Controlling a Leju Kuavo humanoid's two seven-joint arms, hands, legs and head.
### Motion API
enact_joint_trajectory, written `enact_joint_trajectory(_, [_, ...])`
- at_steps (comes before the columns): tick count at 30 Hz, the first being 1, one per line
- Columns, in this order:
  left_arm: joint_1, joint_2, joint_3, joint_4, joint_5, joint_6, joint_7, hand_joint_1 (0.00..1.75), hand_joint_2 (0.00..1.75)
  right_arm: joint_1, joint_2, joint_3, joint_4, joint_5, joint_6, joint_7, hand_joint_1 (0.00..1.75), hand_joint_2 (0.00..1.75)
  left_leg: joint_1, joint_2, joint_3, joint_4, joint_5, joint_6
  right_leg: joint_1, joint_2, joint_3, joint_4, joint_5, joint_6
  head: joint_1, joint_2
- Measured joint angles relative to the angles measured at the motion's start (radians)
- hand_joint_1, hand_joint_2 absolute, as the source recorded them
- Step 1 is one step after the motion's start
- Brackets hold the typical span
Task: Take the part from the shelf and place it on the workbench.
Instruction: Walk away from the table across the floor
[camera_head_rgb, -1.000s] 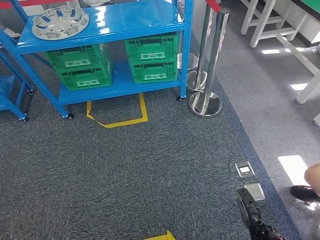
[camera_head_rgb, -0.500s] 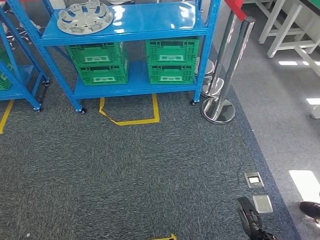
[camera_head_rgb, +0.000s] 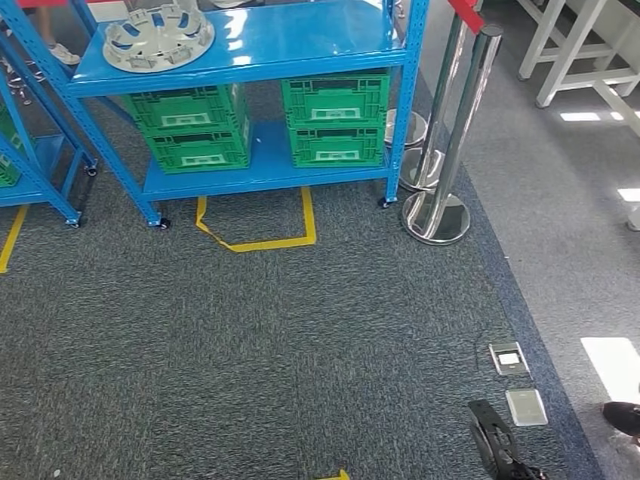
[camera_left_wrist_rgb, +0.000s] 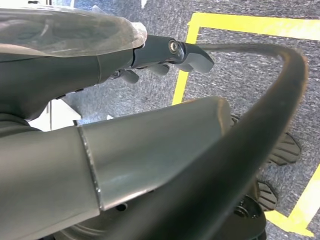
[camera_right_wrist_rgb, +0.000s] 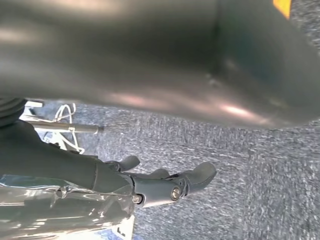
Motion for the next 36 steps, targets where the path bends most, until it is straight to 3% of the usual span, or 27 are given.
enact_joint_trajectory(5, [0.0,0.0,0.0,0.0,0.005,0.001,0.01,0.0,0.0,0.0,0.003,0.012,0.001,0.006,0.004,0.01,0.0,0.0,0.002,0.0,0.001,-0.002,-0.003,-0.019,0.001,0.0,0.0,0.0,-0.002,-0.003,0.0,0.0])
enact_joint_trajectory(16, [0.0,-0.001,0.0,0.0,0.007,0.002,0.018,0.0,0.0,0.0,0.005,0.025,0.001,0.013,0.005,0.012,0.0,0.0,0.002,0.0,0.0,-0.001,-0.004,-0.022,-0.003,0.0,0.002,-0.002,-0.002,-0.003,0.0,0.0])
enact_joint_trajectory(19, [0.0,0.001,0.0,0.0,0.011,0.003,0.023,0.0,0.0,-0.001,0.009,0.031,0.001,0.019,0.005,0.01,0.0,0.0,-0.004,0.0,0.001,0.0,-0.007,-0.009,-0.008,-0.001,0.006,-0.013,0.002,0.006,-0.002,0.0])
enact_joint_trajectory(21, [0.0,0.001,0.0,0.0,0.015,0.004,0.026,0.0,0.0,-0.001,0.011,0.036,0.001,0.024,0.005,0.009,0.0,0.0,0.005,0.001,0.022,-0.034,0.004,0.003,-0.003,-0.002,0.015,-0.02,0.001,0.011,-0.003,0.0])
enact_joint_trajectory(23, [0.001,-0.001,0.0,0.0,0.018,0.006,0.028,0.0,0.0,-0.001,0.012,0.04,0.001,0.028,0.005,0.007,0.0,0.0,0.018,0.006,0.051,-0.075,0.017,0.007,0.001,-0.002,-0.004,0.036,-0.033,0.017,0.001,0.0])
enact_joint_trajectory(24, [0.001,-0.002,0.0,0.0,0.019,0.007,0.028,0.0,0.0,-0.002,0.012,0.04,0.001,0.028,0.005,0.006,0.0,0.0,0.02,0.008,0.059,-0.082,0.017,0.006,0.0,-0.003,-0.033,0.096,-0.063,0.021,0.004,0.0])
enact_joint_trajectory(26, [0.001,-0.004,0.0,0.0,0.019,0.008,0.028,0.0,0.0,-0.001,0.012,0.041,0.001,0.029,0.005,0.007,0.0,0.0,0.026,0.008,0.066,-0.082,0.012,0.0,-0.007,-0.003,-0.1,0.218,-0.109,0.033,0.007,0.0])
enact_joint_trajectory(27, [0.002,-0.005,0.0,0.0,0.02,0.008,0.028,0.0,0.0,0.0,0.012,0.042,0.002,0.029,0.005,0.007,0.0,0.0,0.031,0.007,0.07,-0.08,0.006,-0.006,-0.013,-0.004,-0.116,0.241,-0.106,0.04,0.008,0.0])
enact_joint_trajectory(28, [0.004,-0.007,0.0,0.0,0.021,0.008,0.028,0.0,0.0,0.001,0.012,0.044,0.002,0.029,0.005,0.007,0.0,0.0,0.037,0.007,0.075,-0.076,-0.001,-0.014,-0.019,-0.004,-0.112,0.222,-0.081,0.049,0.009,0.0])
enact_joint_trajectory(30, [0.006,-0.009,0.0,0.0,0.022,0.009,0.029,0.0,0.0,0.001,0.013,0.047,0.002,0.03,0.006,0.007,0.0,0.0,0.049,0.004,0.083,-0.058,-0.021,-0.035,-0.034,-0.001,-0.058,0.099,-0.004,0.072,0.012,0.0])
enact_joint_trajectory(31, [0.006,-0.007,0.0,0.0,0.022,0.01,0.029,0.0,0.0,0.001,0.015,0.048,0.003,0.03,0.006,0.007,0.0,0.0,0.051,0.003,0.083,-0.044,-0.033,-0.047,-0.039,0.005,-0.034,0.045,0.018,0.079,0.016,0.0])
enact_joint_trajectory(33, [0.004,-0.003,0.0,0.001,0.022,0.011,0.029,0.0,0.0,0.0,0.018,0.05,0.005,0.03,0.006,0.007,0.0,0.0,0.048,-0.002,0.077,-0.025,-0.046,-0.063,-0.041,0.015,-0.016,0.011,0.017,0.067,0.019,0.0])
enact_joint_trajectory(35, [0.003,-0.003,0.0,0.001,0.022,0.012,0.03,0.0,0.0,0.001,0.019,0.053,0.006,0.031,0.007,0.009,0.0,0.0,0.048,-0.006,0.073,-0.021,-0.046,-0.071,-0.038,0.015,-0.017,0.02,0.011,0.04,0.01,0.0])
enact_joint_trajectory(36, [0.003,-0.003,0.0,0.001,0.022,0.012,0.03,0.0,0.0,0.002,0.02,0.055,0.007,0.031,0.007,0.01,0.0,0.0,0.049,-0.001,0.07,-0.013,-0.049,-0.073,-0.036,0.013,-0.016,0.021,0.01,0.032,0.003,0.0])
